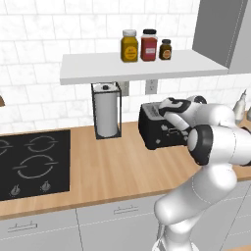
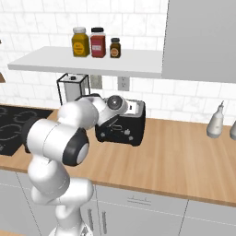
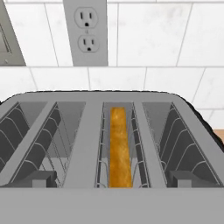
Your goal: Start the toaster. Once the lever pops up, take the bread to the plate on the dining counter.
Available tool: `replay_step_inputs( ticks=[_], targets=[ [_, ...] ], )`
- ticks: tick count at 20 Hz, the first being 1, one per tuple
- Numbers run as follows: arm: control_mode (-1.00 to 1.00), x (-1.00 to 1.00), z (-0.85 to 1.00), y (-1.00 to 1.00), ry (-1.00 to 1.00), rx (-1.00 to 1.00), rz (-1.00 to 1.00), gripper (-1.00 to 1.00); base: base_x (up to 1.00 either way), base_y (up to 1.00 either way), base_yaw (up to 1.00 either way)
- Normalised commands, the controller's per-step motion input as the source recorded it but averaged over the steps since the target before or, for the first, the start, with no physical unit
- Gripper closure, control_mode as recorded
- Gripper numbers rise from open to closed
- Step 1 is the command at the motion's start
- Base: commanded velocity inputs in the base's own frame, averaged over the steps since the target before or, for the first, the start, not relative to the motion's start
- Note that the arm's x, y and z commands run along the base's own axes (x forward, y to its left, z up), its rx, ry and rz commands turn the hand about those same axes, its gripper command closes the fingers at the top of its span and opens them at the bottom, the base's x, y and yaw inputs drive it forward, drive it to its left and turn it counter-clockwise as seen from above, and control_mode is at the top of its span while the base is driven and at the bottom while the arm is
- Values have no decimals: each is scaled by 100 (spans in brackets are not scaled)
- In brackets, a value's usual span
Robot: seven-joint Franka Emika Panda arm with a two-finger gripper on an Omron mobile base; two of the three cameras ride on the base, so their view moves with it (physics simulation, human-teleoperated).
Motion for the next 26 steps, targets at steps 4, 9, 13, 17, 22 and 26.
replay_step_inputs(
  ticks=[4,9,13,17,22,26],
  targets=[
    [-100,0,0,0,0,0,0,-100,0,0,0],
    [-100,0,0,0,0,0,0,-100,0,0,0],
    [-100,0,0,0,0,0,0,-100,0,0,0],
    [-100,0,0,0,0,0,0,-100,0,0,0],
    [-100,0,0,0,0,0,0,-100,0,0,0],
    [-100,0,0,0,0,0,0,-100,0,0,0]
  ],
)
